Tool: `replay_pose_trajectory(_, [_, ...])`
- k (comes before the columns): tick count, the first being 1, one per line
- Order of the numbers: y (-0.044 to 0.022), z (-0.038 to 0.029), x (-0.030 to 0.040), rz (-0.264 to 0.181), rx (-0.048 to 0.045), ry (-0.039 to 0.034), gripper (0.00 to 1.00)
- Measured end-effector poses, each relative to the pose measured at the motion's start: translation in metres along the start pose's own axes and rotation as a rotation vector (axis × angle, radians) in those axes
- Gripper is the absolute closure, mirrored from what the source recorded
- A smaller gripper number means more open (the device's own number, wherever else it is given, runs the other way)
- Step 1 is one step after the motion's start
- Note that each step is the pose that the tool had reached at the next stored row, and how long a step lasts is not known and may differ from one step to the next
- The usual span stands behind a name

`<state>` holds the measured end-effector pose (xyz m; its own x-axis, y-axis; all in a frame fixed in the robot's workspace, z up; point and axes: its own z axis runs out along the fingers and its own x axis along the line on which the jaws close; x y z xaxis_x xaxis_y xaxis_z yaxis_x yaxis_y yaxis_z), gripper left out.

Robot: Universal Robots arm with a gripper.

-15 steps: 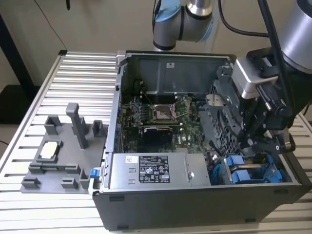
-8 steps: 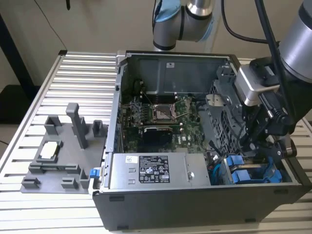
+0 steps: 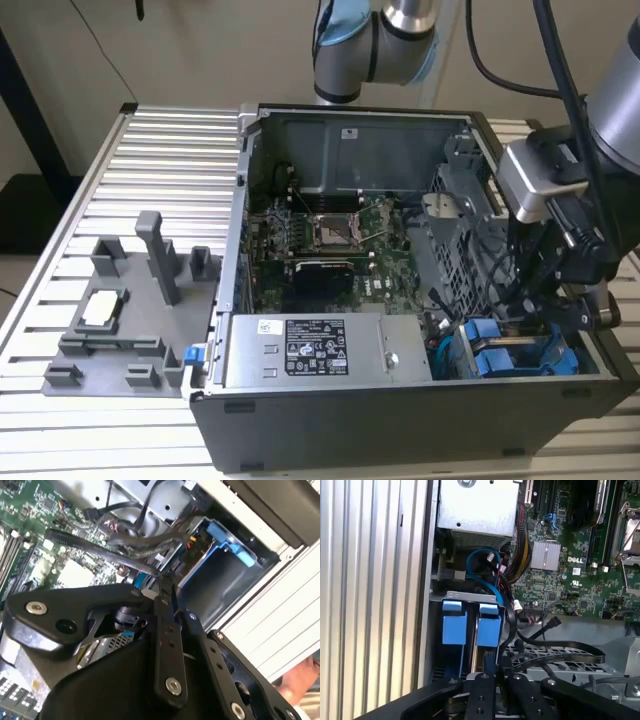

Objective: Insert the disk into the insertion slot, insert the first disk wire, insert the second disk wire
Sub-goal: 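Insert the second disk wire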

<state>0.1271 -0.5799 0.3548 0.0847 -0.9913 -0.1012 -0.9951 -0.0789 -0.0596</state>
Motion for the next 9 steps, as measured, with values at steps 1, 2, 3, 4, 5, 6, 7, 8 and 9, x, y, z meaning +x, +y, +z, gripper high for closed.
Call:
replay_pose_trajectory(1, [0.0001, 0.0012, 0.0001, 0.015, 0.0016, 0.0008, 0.84])
replay_pose_trajectory(2, [0.0000, 0.0023, 0.0002, 0.030, 0.0030, 0.0017, 0.84])
replay_pose_trajectory(3, [0.0001, 0.0033, 0.0004, 0.044, 0.0045, 0.0026, 0.84])
replay_pose_trajectory(4, [-0.0002, 0.0040, 0.0004, 0.056, 0.0057, 0.0033, 0.84])
replay_pose_trajectory(5, [-0.0008, 0.0040, 0.0005, 0.059, 0.0056, 0.0039, 0.84])
replay_pose_trajectory(6, [-0.0008, 0.0040, 0.0005, 0.059, 0.0054, 0.0039, 0.84])
replay_pose_trajectory(7, [-0.0010, 0.0041, 0.0005, 0.059, 0.0053, 0.0039, 0.84])
replay_pose_trajectory(8, [-0.0016, 0.0045, 0.0006, 0.059, 0.0053, 0.0039, 0.84])
replay_pose_trajectory(9, [-0.0024, 0.0051, 0.0008, 0.059, 0.0053, 0.0038, 0.84])
